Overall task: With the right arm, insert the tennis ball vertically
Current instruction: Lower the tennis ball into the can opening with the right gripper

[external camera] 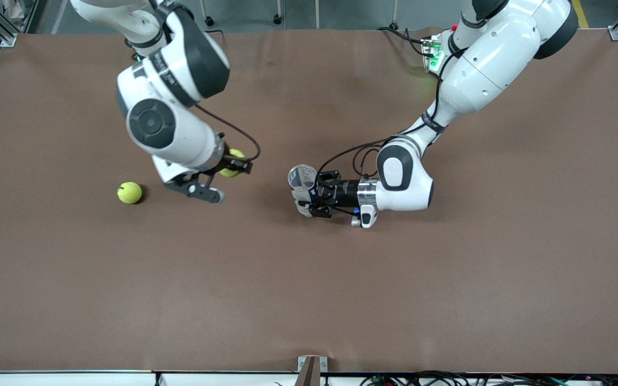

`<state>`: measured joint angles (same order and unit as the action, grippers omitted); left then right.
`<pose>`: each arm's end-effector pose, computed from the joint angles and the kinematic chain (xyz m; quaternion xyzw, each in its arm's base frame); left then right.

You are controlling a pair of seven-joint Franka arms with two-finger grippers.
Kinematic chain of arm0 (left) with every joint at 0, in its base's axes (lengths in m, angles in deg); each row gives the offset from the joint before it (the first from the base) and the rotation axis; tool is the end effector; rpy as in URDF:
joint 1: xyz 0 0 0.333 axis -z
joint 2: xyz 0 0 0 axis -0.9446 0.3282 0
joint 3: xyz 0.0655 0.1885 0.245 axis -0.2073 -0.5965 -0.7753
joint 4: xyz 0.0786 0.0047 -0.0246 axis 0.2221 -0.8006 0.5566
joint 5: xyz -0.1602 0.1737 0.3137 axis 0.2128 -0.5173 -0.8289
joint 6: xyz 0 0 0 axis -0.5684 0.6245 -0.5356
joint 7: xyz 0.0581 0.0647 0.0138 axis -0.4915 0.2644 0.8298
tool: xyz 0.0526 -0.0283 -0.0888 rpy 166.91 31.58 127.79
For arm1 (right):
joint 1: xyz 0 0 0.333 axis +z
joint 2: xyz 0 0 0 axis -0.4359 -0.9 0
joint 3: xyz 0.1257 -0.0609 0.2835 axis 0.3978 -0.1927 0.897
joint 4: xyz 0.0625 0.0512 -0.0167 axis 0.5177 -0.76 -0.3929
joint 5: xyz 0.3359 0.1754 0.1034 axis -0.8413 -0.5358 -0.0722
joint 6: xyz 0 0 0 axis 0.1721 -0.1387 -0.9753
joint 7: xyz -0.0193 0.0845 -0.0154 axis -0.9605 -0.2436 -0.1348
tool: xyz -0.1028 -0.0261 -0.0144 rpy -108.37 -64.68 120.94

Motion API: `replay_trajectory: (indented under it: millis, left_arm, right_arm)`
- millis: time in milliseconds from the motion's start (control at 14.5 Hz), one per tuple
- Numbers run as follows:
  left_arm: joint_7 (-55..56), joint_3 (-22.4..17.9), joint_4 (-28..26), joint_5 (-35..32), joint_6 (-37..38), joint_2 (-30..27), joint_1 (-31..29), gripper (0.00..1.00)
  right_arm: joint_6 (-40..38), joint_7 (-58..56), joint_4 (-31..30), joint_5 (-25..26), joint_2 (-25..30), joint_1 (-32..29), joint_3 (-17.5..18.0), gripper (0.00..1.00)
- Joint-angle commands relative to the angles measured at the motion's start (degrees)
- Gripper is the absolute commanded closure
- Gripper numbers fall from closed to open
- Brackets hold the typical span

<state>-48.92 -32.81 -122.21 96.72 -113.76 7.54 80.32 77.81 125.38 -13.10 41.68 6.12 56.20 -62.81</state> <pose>0.5422 -0.4009 0.1735 0.6835 0.4762 -0.3944 0.3879 0.5482 0.3454 0.4571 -0.9727 0.1860 0.1354 0.0318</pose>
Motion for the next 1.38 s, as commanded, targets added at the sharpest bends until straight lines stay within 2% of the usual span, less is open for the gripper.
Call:
replay_trajectory:
  millis: [0,275,482,1309]
  left_arm:
    - [-0.16,0.27,-0.94,1.39,2.12,-1.26,-1.65,0.31]
    - [2.12,0.18,-0.67,1.57,3.18,-1.09,-1.83,0.31]
    - [4.06,0.10,-0.41,1.83,3.18,-0.91,-1.83,0.31]
    - [4.33,-0.17,0.21,1.92,3.09,-0.65,-1.22,0.31]
  right_arm:
    - [1.49,7.02,3.07,-2.26,-2.46,3.29,-0.79,0.65]
    - [7.64,16.17,8.59,-2.35,-7.47,7.87,-0.79,0.65]
    - [9.06,19.44,11.94,-2.35,-10.73,9.72,-0.79,0.65]
    - [13.45,20.58,12.30,-2.35,-13.11,10.16,-0.79,0.65]
